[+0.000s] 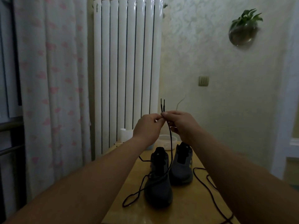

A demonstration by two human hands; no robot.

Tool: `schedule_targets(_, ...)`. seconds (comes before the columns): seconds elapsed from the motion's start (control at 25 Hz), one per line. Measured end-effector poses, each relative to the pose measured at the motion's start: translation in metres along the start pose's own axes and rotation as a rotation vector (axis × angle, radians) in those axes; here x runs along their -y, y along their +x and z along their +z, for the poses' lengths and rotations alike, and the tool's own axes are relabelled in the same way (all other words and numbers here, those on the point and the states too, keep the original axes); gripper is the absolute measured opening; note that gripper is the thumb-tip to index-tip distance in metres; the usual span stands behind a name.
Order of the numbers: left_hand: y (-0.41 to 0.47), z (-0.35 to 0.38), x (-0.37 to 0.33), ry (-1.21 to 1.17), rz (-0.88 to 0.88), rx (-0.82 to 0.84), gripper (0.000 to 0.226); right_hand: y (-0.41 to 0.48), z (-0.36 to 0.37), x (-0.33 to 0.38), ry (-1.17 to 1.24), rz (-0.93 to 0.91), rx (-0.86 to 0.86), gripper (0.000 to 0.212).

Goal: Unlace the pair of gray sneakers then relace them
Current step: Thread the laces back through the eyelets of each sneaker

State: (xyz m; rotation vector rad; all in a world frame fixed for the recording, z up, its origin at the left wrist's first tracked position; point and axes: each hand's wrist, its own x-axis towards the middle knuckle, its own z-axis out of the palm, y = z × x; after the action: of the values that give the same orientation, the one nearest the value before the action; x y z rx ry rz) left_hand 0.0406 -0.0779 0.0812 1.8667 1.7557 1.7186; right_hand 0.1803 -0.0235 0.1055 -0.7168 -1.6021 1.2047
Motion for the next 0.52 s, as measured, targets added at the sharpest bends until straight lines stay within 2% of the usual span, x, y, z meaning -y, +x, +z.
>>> schedule_targets(0.16,0.0002,-0.0023,-0.002,0.239,0.059,0.019,0.024,-0.002,0.0003,-0.0029,0.006,0.006,-0.004,0.019)
schedule_targets(0.36,-0.0003,-0.0034,-0.0021,0.373,0.084,0.062,0.021,-0.0044,-0.0011,-0.0051,-0.079,0.007,-0.016,0.018)
schedule_targets(0.44,-0.0021,-0.001,-0.0027,0.243,0.046,0.082,0.024,-0.0059,0.0008,-0.0034,-0.115,-0.022,-0.025,0.015)
schedule_targets(0.52,-0.0055,0.0028,-0.0083,-0.147,-0.106,0.181,0.026,-0.006,0.0025,0.0016,-0.076,-0.039,-0.036,0.011)
